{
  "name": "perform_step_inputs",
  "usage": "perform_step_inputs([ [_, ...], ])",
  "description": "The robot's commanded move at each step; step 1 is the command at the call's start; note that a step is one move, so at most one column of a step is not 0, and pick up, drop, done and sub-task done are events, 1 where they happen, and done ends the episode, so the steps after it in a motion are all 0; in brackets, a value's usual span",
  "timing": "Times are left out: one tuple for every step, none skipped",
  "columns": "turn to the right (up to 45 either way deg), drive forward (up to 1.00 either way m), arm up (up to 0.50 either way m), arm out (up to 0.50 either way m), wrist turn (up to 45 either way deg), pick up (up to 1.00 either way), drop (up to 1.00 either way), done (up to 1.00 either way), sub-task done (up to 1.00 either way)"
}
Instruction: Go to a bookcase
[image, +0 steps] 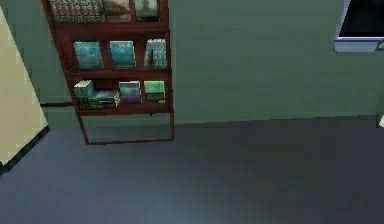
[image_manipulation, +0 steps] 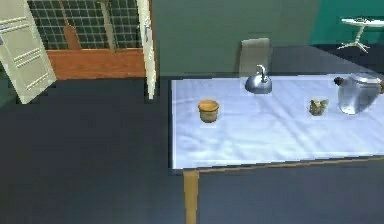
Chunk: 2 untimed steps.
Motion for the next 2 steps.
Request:
perform_step_inputs([
  [12.0,0.00,0.00,0.00,0.0,0.00,0.00,0.00,0.00],
  [0.0,0.20,0.00,0.00,0.0,0.00,0.00,0.00,0.00],
])
